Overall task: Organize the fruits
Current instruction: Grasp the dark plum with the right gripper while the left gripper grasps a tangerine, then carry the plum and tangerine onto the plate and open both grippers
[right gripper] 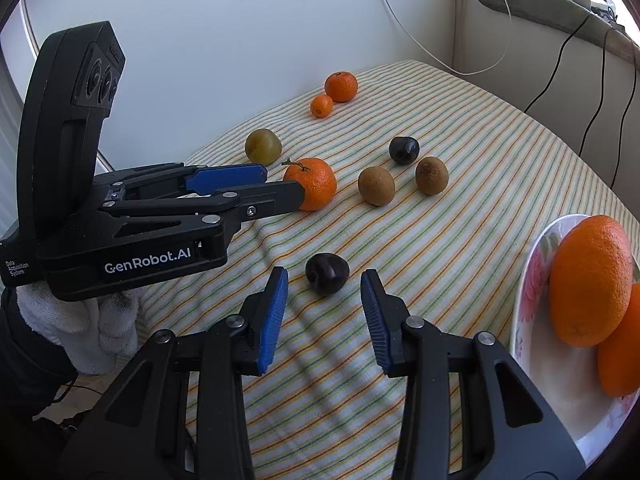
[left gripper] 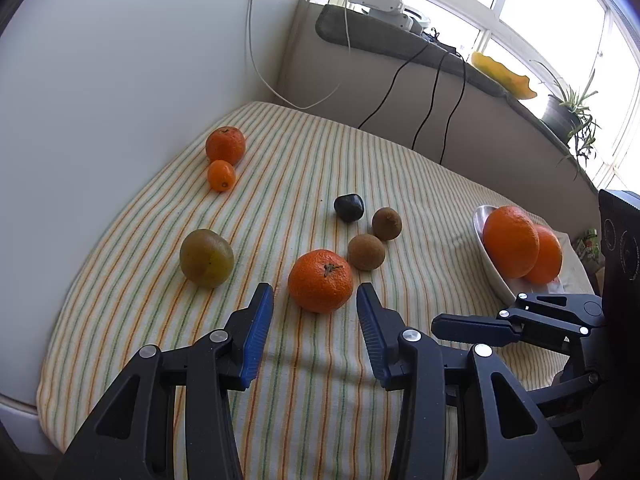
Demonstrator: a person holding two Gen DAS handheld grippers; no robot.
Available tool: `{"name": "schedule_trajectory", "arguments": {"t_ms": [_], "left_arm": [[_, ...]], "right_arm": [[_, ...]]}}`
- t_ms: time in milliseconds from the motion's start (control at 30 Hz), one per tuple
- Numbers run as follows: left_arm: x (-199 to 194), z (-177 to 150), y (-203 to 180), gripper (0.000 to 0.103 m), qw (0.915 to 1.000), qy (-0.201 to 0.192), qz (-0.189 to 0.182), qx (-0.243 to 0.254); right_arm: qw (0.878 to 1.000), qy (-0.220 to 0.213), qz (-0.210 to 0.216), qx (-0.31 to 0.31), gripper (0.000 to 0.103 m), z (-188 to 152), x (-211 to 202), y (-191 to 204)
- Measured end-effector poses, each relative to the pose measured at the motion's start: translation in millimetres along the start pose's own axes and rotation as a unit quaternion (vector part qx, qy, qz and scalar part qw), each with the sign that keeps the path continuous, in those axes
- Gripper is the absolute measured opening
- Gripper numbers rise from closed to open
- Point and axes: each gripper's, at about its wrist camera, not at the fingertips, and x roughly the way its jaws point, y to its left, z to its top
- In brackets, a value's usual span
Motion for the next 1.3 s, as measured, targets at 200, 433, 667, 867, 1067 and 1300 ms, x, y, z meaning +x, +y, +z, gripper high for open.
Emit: {"name": "schedule_trajectory", "arguments": {"t_ms": [200,433,667,867,1067,1300], "left_arm": [[10,4,-1,0.042,0.9999,0.009,0.003,0.006],[19,6,-2,0.038,0.9998,0.02,0.003,0.005],[20,4,-3,0.037,0.9998,0.02,0.004,0.004],[15,3,-2,0.036,0.9999,0.016,0.003,0.001],[4,0,-8,0.036,1.0,0.007,-0.006,0.0],[-7,-1,-22,0.036,0.9997,-0.002,-0.023,0.006]], "right_arm": [[1.0,0.007,-0.001,-0.005,0.037,3,5,1],[1.0,0.016,-0.004,-0.008,0.029,5,12,2],[1.0,0.014,-0.003,-0.004,0.025,7,11,0],[1.0,0.007,0.002,0.0,0.025,6,5,-1],[1.0,-0.008,0.007,0.006,0.025,3,-14,-8],[0.999,-0.028,0.004,0.02,0.025,-6,-43,-20]]}}
